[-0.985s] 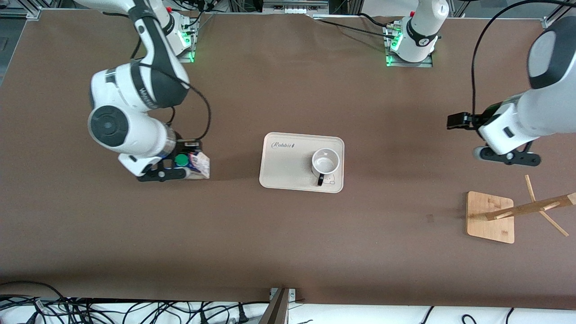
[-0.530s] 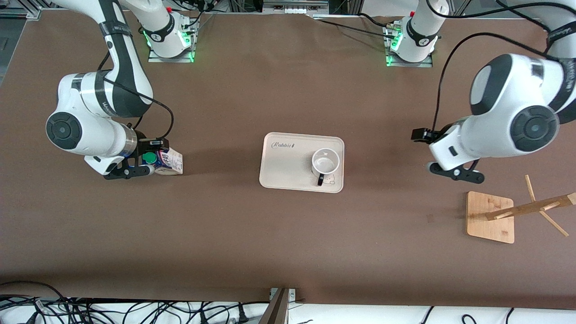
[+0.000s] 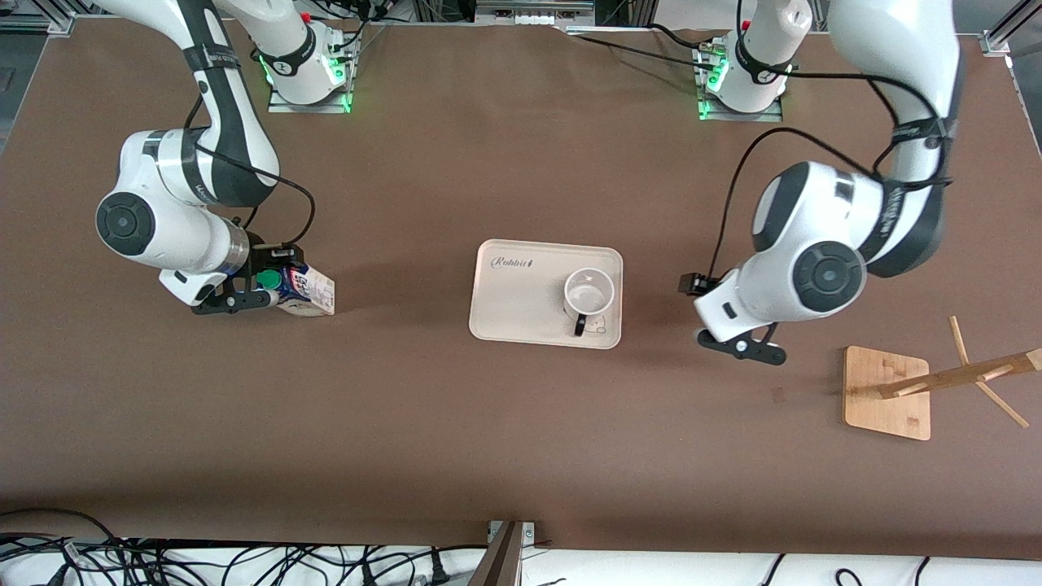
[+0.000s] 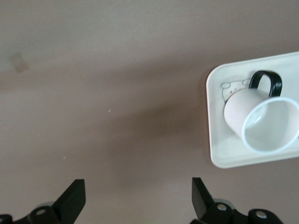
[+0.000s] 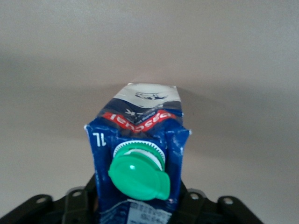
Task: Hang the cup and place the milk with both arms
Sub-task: 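Set down the carton while the left gripper grasps the mug rim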
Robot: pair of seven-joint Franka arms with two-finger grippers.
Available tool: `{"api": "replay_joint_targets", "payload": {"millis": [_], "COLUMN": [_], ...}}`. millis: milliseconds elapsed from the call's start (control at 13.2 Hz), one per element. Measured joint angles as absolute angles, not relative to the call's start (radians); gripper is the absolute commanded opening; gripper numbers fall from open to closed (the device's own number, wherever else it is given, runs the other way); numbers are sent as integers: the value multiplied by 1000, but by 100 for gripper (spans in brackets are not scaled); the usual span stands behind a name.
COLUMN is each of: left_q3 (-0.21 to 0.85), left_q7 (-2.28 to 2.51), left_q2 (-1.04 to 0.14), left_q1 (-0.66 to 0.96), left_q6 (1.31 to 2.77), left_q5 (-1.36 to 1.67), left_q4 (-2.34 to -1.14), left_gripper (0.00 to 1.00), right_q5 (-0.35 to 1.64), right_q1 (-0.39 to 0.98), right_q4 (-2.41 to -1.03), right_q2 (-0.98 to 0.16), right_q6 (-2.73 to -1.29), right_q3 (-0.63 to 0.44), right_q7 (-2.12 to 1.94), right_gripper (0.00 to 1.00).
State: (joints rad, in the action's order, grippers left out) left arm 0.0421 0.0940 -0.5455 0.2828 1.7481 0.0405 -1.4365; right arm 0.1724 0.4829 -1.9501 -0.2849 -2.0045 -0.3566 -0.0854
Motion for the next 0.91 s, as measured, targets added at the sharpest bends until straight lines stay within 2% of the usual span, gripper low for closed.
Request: {"api": "replay_joint_targets", "payload": {"millis": [303,530,909], "left_q3": [44,66,109], "left_q7": [278,433,671], "left_q2": [-616,-627,-665], "left_q1": [379,421,486], "left_q6": [1852,1868,1938], "left_q5": [44,48,48], "left_q4": [-1438,-1438,-1439], "left_gripper": [100,100,100], "right_q5": [173,173,173], "right_q1": [483,484,487], "right_q4": [-1932,-1900,-1748], "right_q2": [-271,-266,-252], "right_q6": [-2009,-1992,-1814], "right_q3": [-357,-357,-357], "right_q7": [-76,-52,-43], "right_gripper": [100,100,100]}}
